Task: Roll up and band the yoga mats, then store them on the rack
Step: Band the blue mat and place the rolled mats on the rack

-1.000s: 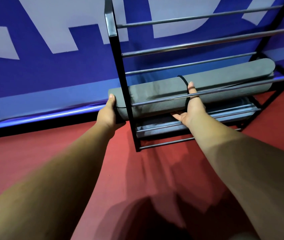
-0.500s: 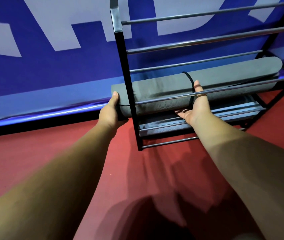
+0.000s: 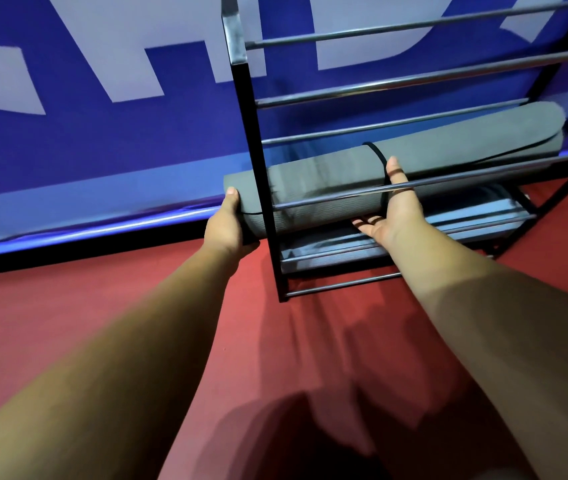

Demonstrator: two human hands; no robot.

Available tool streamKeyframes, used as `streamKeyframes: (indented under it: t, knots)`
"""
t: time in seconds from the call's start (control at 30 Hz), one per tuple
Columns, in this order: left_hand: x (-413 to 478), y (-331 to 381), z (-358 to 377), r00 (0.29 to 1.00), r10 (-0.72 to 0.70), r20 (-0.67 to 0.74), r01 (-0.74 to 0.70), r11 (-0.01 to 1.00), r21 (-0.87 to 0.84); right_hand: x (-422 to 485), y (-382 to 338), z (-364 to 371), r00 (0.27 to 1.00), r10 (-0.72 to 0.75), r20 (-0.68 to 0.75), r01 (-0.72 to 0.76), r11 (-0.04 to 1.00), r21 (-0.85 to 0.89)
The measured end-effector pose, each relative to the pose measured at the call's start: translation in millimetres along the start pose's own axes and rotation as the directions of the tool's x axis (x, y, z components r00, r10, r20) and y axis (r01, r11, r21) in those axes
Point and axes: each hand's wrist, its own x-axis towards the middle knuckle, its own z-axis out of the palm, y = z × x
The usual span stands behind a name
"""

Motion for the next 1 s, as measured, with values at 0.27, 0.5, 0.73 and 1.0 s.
streamKeyframes:
  t: [0.27,0.5,0.73,1.0]
  knots:
    - [-2,3,-3,0.995,0.097,0.014,-0.098,0.988,0.116,12,0,-2,1.000,0.021,-0.002,-0.021,1.000,0.017]
    - [3,3,-2,0.998,0.044,0.034,-0.044,0.999,0.003,-13,-9,-1,0.998,0.043,0.055,-0.043,0.999,0.011]
    - [3,-7,1,0.999,-0.016,0.051,0.021,0.994,-0.104,-16,-9,-9,0.980,0.105,0.168,-0.128,0.983,0.132]
    - [-4,1,-2,0.998,0.055,-0.017,-0.051,0.983,0.175,-19,-8,-10,0.974,0.179,0.136,-0.193,0.976,0.099]
